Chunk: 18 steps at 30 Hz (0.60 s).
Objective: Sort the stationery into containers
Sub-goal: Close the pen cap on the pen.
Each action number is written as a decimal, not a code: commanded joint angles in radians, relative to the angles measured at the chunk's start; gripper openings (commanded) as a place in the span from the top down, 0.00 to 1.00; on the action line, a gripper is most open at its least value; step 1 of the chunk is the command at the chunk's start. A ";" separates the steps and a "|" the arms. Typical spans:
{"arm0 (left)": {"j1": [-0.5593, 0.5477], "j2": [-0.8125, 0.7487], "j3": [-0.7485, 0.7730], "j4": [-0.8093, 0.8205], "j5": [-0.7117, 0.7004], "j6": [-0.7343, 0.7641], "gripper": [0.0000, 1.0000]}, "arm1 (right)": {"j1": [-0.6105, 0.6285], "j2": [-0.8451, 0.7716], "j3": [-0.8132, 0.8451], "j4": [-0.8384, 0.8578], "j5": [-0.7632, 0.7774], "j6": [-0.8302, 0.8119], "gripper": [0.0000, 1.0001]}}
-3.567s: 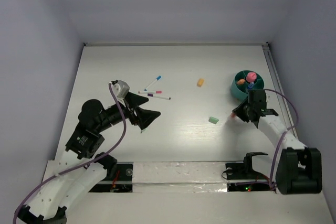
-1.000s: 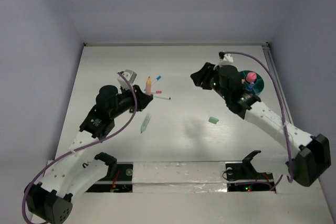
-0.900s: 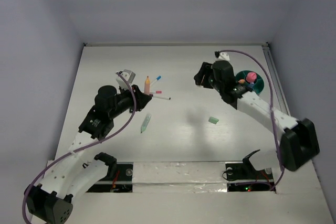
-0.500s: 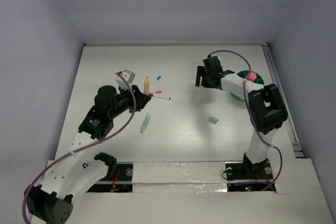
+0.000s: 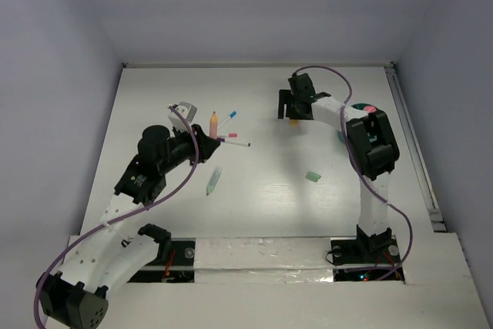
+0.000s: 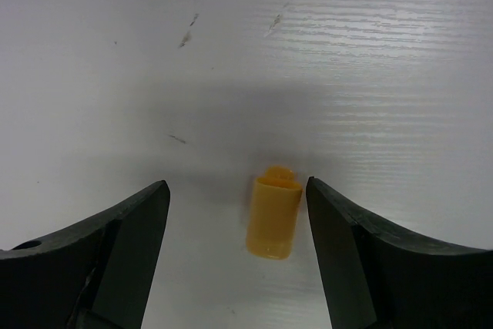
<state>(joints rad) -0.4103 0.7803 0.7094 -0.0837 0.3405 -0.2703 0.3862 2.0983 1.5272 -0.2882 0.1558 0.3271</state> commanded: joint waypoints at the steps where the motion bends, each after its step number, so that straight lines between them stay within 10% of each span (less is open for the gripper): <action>1: 0.004 -0.024 0.045 0.021 0.012 0.010 1.00 | -0.006 0.015 0.054 -0.022 -0.053 -0.020 0.23; 18: 0.022 -0.015 0.042 0.027 0.031 0.005 1.00 | 0.114 -0.050 -0.038 0.078 -0.225 -0.193 0.26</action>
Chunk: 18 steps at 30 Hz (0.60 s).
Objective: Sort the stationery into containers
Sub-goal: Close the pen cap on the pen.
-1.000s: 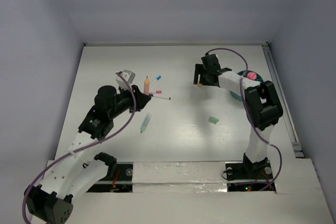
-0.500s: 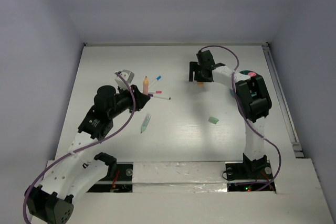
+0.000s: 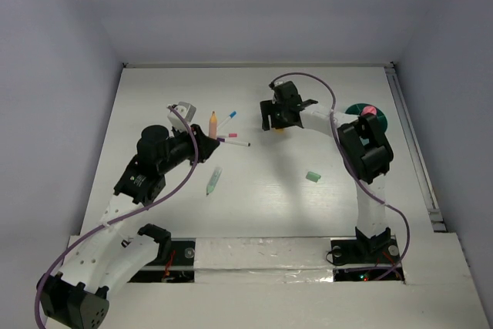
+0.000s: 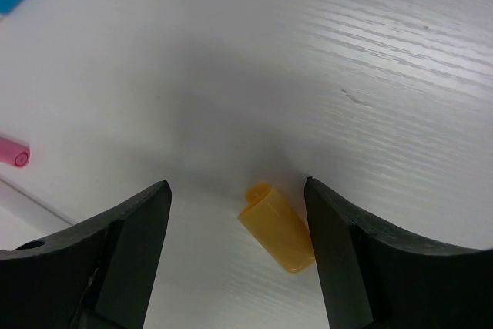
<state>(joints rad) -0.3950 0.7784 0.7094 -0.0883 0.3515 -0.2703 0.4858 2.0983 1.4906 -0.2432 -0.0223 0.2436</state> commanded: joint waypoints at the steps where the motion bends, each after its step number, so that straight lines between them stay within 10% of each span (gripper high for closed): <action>1: 0.007 -0.011 0.042 0.032 0.020 0.005 1.00 | 0.025 -0.050 0.025 0.016 -0.048 -0.133 0.24; 18: 0.016 -0.007 0.041 0.033 0.027 0.003 1.00 | 0.036 0.023 0.112 -0.083 -0.188 -0.185 0.21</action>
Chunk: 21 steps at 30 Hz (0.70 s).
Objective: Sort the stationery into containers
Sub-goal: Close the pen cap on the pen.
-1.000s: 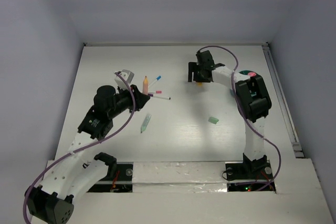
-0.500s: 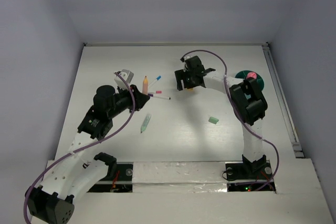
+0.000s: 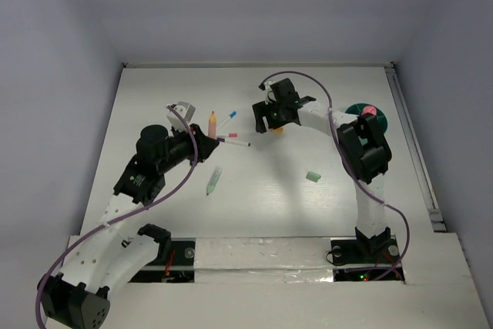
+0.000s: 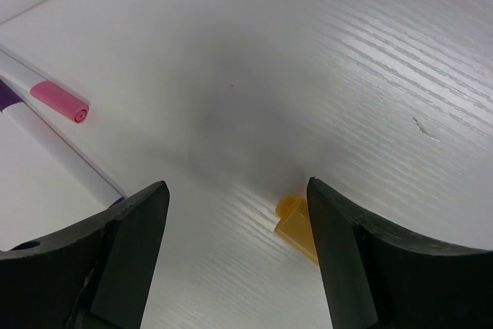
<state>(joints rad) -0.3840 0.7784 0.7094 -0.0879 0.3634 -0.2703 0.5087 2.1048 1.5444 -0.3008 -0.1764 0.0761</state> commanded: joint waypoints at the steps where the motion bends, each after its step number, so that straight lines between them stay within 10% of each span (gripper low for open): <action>1: 0.005 -0.008 0.041 0.033 0.014 0.003 1.00 | 0.013 0.015 0.057 -0.029 -0.031 -0.016 0.22; 21: 0.005 -0.013 0.039 0.034 0.026 0.002 1.00 | 0.033 -0.196 -0.069 -0.034 0.035 0.036 0.21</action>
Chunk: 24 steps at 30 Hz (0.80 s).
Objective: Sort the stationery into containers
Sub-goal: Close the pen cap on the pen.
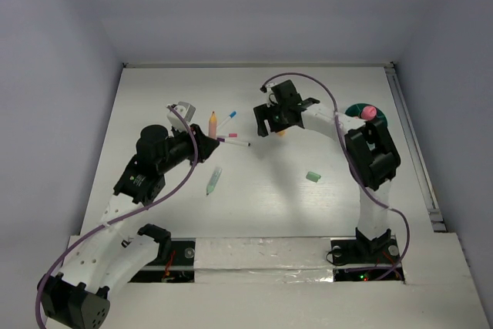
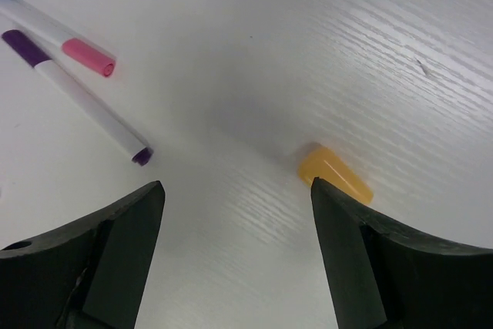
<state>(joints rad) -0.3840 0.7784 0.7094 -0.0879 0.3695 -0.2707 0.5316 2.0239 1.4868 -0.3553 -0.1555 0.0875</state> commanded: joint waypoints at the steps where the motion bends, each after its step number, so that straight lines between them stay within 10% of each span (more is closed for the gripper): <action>1: 0.005 -0.014 0.039 0.034 0.020 0.002 1.00 | 0.010 -0.131 -0.034 0.029 0.016 0.035 0.17; 7: 0.005 -0.016 0.039 0.034 0.022 0.002 1.00 | 0.010 -0.194 -0.099 0.082 0.122 0.081 0.04; 14: 0.005 -0.021 0.039 0.033 0.019 0.004 1.00 | -0.001 -0.096 0.029 -0.077 0.235 -0.005 0.36; 24: 0.005 -0.018 0.039 0.031 0.020 0.004 1.00 | -0.039 -0.068 -0.022 -0.013 0.113 0.058 0.23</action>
<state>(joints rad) -0.3840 0.7746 0.7094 -0.0879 0.3740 -0.2707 0.5140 1.9438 1.4704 -0.4034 0.0177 0.1257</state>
